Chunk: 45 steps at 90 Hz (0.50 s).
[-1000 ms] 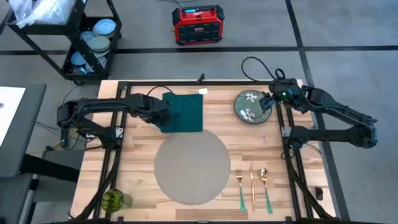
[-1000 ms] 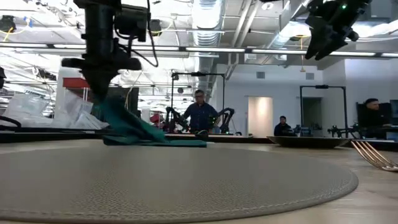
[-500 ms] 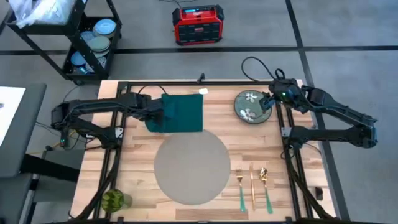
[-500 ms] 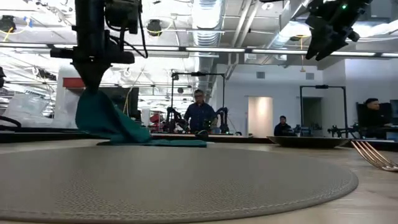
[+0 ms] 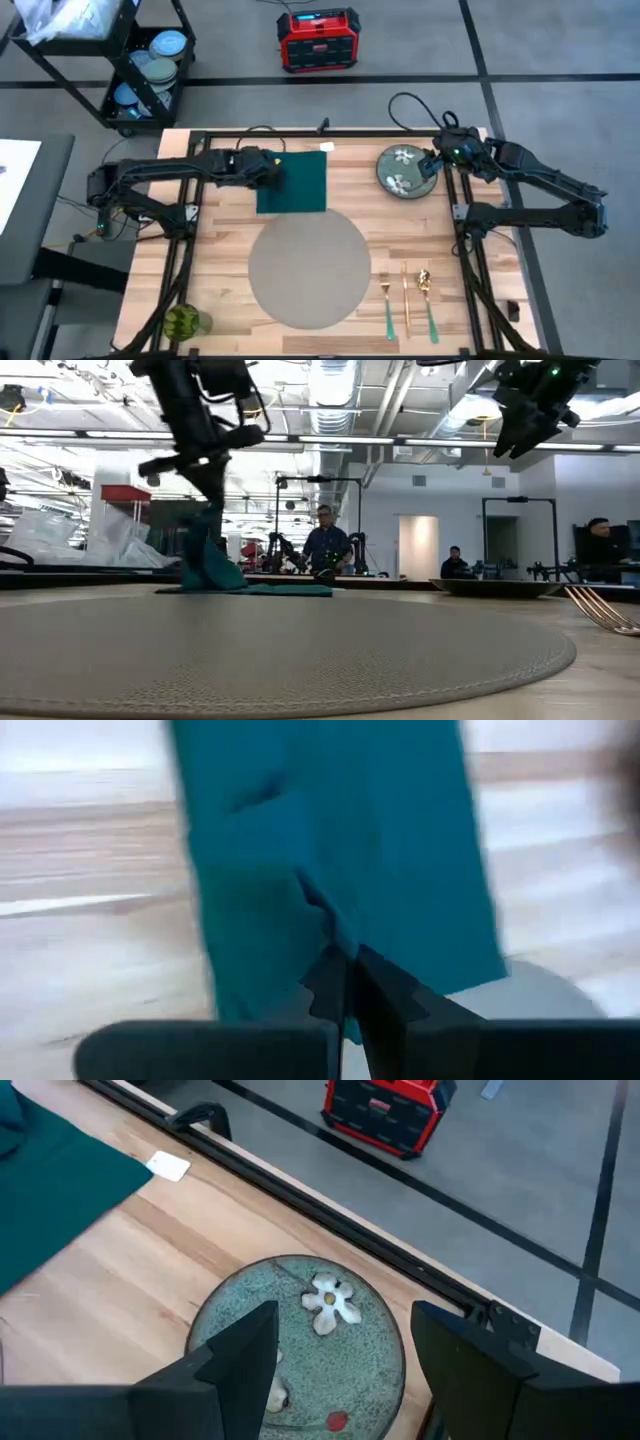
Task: Set table place
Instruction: Fold the blue table napkin
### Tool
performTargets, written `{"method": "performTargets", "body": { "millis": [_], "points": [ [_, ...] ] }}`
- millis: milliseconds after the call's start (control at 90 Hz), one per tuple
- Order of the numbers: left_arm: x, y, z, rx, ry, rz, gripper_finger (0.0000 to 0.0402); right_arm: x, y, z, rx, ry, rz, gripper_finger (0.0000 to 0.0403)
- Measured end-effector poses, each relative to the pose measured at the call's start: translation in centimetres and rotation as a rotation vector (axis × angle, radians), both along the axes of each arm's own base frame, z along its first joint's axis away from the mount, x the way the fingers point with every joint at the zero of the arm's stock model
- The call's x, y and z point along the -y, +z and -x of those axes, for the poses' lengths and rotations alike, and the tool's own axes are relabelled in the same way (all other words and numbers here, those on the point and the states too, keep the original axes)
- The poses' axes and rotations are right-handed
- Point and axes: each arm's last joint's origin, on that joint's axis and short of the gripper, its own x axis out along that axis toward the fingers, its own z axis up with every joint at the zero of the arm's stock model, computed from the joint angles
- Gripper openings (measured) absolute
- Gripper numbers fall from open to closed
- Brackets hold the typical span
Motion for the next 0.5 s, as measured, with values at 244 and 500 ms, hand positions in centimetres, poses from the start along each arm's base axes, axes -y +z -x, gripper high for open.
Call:
{"method": "performTargets", "body": {
  "millis": [244, 500],
  "points": [
    [0.6, -3.5, -3.0, -0.048, -0.077, 0.077, 0.0000, 0.0, -0.1, 0.1, -0.015, 0.001, -0.007, 0.0215],
    [0.6, -4.6, -5.4, 0.057, -0.227, 0.105, 0.0000, -0.1, -0.1, 0.1, -0.015, 0.001, -0.007, 0.0215]
  ]
}}
